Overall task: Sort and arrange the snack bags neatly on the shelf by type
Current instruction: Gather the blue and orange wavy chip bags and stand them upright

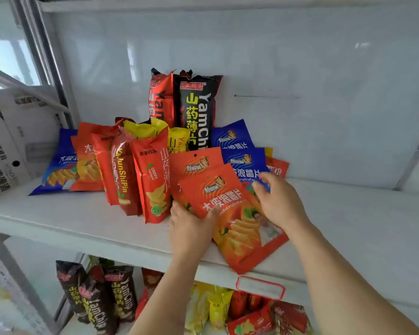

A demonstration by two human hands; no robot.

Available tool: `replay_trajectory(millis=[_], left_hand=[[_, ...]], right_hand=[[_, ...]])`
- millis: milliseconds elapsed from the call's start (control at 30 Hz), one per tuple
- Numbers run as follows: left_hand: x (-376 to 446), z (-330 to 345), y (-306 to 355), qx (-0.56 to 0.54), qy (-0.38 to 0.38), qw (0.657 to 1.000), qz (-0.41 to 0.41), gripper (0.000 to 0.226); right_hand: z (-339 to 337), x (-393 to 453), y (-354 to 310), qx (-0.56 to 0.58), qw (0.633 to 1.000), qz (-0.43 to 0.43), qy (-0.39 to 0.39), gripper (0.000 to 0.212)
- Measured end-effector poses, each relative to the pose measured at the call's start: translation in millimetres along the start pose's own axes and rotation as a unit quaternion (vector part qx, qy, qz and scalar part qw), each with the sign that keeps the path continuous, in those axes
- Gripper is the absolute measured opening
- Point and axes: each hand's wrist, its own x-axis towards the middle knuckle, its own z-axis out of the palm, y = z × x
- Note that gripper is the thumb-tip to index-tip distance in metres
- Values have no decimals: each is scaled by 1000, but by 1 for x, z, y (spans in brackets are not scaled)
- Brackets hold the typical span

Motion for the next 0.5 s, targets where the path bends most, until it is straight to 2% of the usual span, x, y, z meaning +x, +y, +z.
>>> replay_trajectory(millis=[67, 133, 333, 500], left_hand=[[3, 5, 1, 57, 25, 998, 10, 121], [7, 9, -2, 70, 39, 997, 8, 121], [23, 18, -1, 6, 48, 999, 12, 117], [29, 23, 8, -62, 50, 997, -16, 116]], right_hand=[[6, 17, 12, 40, 998, 45, 3, 44], [11, 33, 24, 61, 995, 76, -17, 52], [32, 82, 46, 107, 986, 119, -51, 66], [52, 111, 66, 147, 981, 120, -45, 78]])
